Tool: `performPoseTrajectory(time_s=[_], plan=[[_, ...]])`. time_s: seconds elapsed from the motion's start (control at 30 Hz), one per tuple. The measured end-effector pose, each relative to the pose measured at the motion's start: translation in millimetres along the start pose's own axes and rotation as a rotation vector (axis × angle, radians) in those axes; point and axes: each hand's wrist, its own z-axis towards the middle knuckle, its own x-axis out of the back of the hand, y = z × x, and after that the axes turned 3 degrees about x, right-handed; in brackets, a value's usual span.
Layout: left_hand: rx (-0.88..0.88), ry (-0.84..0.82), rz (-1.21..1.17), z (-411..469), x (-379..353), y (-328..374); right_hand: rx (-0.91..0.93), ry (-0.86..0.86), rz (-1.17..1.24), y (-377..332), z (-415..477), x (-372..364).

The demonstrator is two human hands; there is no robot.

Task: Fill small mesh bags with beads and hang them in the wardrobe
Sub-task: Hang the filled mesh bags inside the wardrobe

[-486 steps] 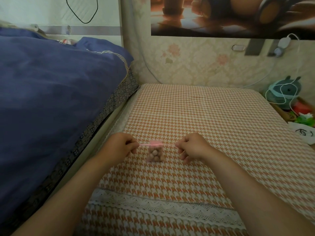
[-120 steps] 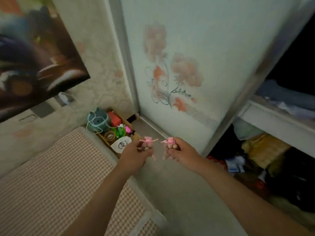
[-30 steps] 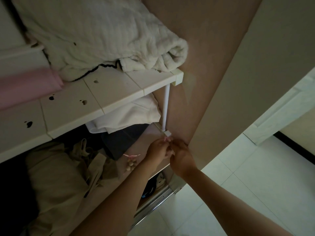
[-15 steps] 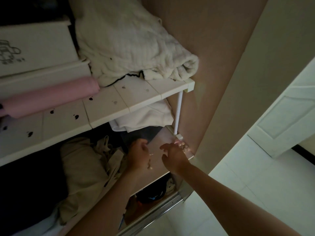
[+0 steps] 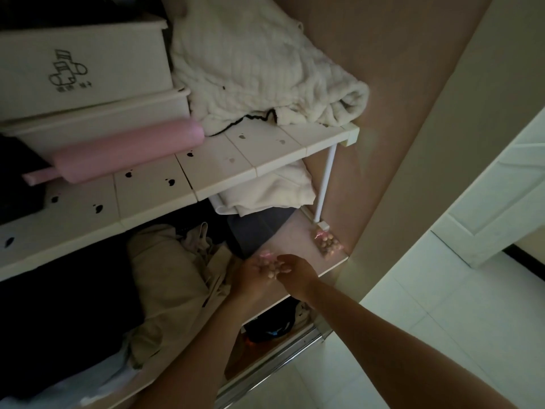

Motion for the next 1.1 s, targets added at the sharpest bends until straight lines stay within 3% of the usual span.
performPoseTrajectory(time_s=[0.17, 0.43, 0.87, 1.1], plan=[[0.050, -0.047, -0.120, -11, -7, 15, 0.039, 0.114, 0.096, -3, -17, 18], [-0.194, 0.034, -0.232, -66, -35, 88, 0.346, 0.218, 0.116, -37, -76, 105], [-0.467, 0.218, -0.306, -182, -65, 222, 0.940, 0.455, -0.126, -83, -185, 227], [-0.731, 0.242, -0.300, -230, -49, 302, 1.099, 0.641, -0.069, -147, -236, 285]])
